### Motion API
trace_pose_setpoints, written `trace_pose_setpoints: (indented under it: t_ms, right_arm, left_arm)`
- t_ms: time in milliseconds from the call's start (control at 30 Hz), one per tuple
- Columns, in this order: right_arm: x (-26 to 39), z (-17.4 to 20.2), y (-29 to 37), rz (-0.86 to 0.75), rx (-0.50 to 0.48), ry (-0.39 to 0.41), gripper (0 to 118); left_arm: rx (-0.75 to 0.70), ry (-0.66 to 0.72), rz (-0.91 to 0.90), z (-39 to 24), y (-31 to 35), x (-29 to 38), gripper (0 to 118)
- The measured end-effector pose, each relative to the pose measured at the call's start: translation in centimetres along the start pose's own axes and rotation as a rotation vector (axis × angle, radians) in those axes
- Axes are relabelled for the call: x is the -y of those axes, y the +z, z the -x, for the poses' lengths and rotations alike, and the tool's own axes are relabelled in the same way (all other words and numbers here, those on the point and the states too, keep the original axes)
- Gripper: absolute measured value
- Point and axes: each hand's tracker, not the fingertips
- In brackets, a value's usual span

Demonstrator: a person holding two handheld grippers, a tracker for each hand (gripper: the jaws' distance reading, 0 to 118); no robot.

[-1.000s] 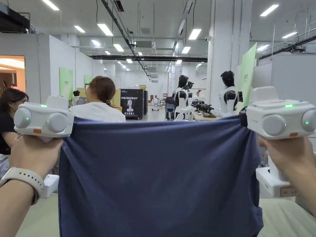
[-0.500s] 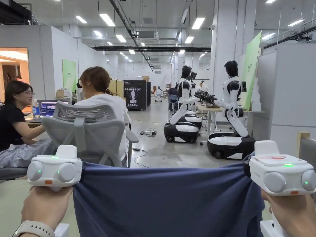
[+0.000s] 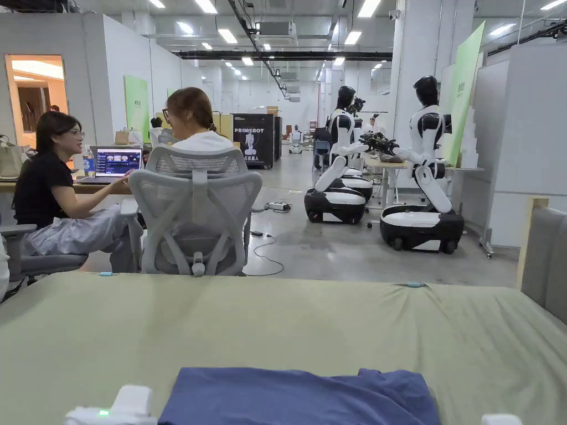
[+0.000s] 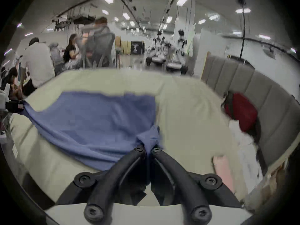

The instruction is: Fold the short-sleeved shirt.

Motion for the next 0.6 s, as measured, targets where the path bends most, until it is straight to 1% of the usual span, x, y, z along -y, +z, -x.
trace_pose_setpoints:
  t_ms: [100, 133, 167, 200, 233, 300, 333, 367, 400, 433, 467, 533, 567, 600]
  right_arm:
    - [4.0, 0.1, -1.8, 0.131, -0.013, 0.016, 3]
    - [4.5, 0.0, -1.8, 0.139, -0.013, 0.004, 3]
    - [4.5, -0.1, -1.7, 0.13, -0.033, -0.015, 3]
    - [4.4, -0.1, -1.4, 0.121, -0.043, -0.029, 5]
    - [4.0, 0.0, -0.9, 0.095, -0.046, -0.029, 19]
    - [3.0, 0.2, 0.3, 0.056, -0.07, -0.054, 36]
    - [2.4, 0.5, 0.8, 0.055, -0.085, -0.058, 59]
    - [1.8, 1.0, 1.4, 0.045, -0.093, -0.054, 91]
    - [1.2, 1.6, 2.2, 0.003, -0.105, -0.049, 113]
    - [0.6, 2.4, 2.9, -0.055, -0.111, -0.038, 118]
    - [-0.1, 3.2, 3.4, -0.088, -0.111, -0.034, 118]
    - [-1.0, 4.9, 4.2, -0.145, -0.096, -0.042, 114]
    - [-1.2, 5.6, 4.6, -0.175, -0.099, -0.042, 108]
    - [-1.4, 6.2, 5.0, -0.208, -0.11, -0.046, 93]
  left_arm:
    - [0.001, 0.033, 0.089, 0.2, -1.5, 4.4, 1]
    - [0.008, 0.038, 0.087, 0.3, -1.7, 5.1, 1]
    - [0.01, 0.055, 0.089, 0.5, -1.8, 5.6, 1]
    - [0.014, 0.071, 0.079, 0.2, -0.8, 5.9, 5]
    - [0.015, 0.083, 0.066, 0.2, -0.5, 5.9, 23]
    - [0.015, 0.086, 0.027, -0.1, 0.7, 5.3, 42]
    - [0.024, 0.084, -0.01, -0.4, 1.3, 4.9, 63]
    - [0.027, 0.064, -0.06, -1.0, 2.2, 4.3, 90]
    - [0.024, 0.038, -0.11, -1.9, 3.1, 3.5, 105]
    - [0.023, 0.021, -0.151, -3.0, 4.3, 2.8, 105]
    - [0.051, 0.005, -0.179, -4.2, 5.3, 2.1, 102]
    - [0.118, -0.008, -0.213, -6.3, 6.3, 0.8, 100]
    - [0.146, -0.006, -0.234, -7.3, 6.8, 0.2, 94]
    - [0.167, 0.002, -0.241, -7.6, 5.2, -0.3, 80]
